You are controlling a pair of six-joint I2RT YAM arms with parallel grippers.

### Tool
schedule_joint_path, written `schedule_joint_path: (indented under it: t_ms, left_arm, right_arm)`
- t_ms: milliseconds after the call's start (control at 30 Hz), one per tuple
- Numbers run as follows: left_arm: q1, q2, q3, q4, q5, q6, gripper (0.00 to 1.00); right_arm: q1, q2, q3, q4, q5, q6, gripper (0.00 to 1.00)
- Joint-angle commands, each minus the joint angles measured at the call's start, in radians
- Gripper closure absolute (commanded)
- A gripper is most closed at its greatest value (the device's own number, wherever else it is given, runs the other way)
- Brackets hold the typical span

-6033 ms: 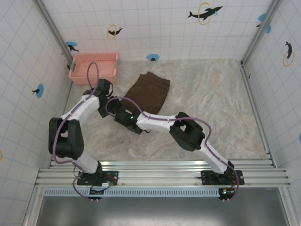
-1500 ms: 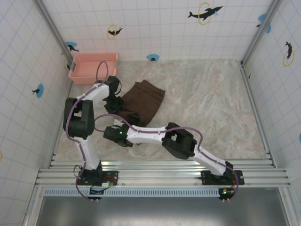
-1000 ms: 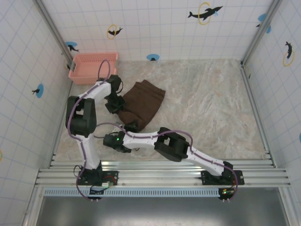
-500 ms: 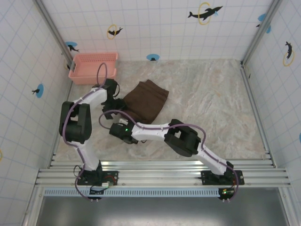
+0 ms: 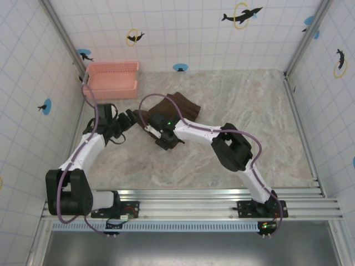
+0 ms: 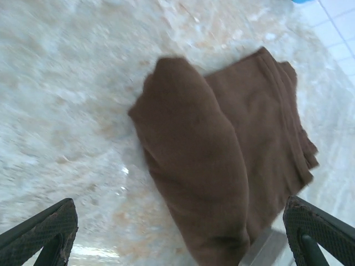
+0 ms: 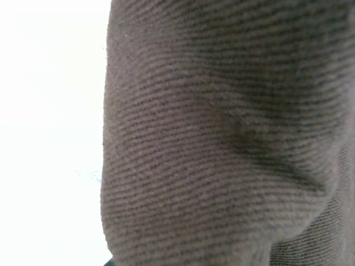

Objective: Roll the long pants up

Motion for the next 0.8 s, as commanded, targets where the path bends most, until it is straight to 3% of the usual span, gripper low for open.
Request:
schedule_joint_path:
  t_ms: [0, 133, 233, 367, 600, 767]
  left_arm:
    - [0.002, -0.019, -0.137, 0.381, 0.138, -0.126, 0.03]
    - [0.006, 0.034, -0.245, 0.661, 0.199, -0.233, 0.03]
    - [0.006, 0.065, -0.275, 0.768, 0.221, -0.283, 0.03]
    - [0.006, 0.118, -0.277, 0.801, 0.249, -0.299, 0.03]
    - [0.007, 0.351, -0.258, 0.898, 0.332, -0.351, 0.03]
    - [0.011, 0.398, -0.246, 0.785, 0.318, -0.282, 0.03]
  right_arm:
    - [0.002, 0.127, -0.066, -0.084, -0.213, -0.013, 1.0]
    - [-0.002, 0.131, -0.094, -0.079, -0.244, -0.032, 1.0]
    - [-0.006, 0.134, -0.106, -0.075, -0.273, -0.04, 1.0]
    - [-0.009, 0.141, -0.108, -0.071, -0.296, -0.047, 1.0]
    - [-0.01, 0.151, -0.103, -0.073, -0.292, -0.053, 1.0]
    - [-0.011, 0.15, -0.111, -0.073, -0.283, -0.054, 1.0]
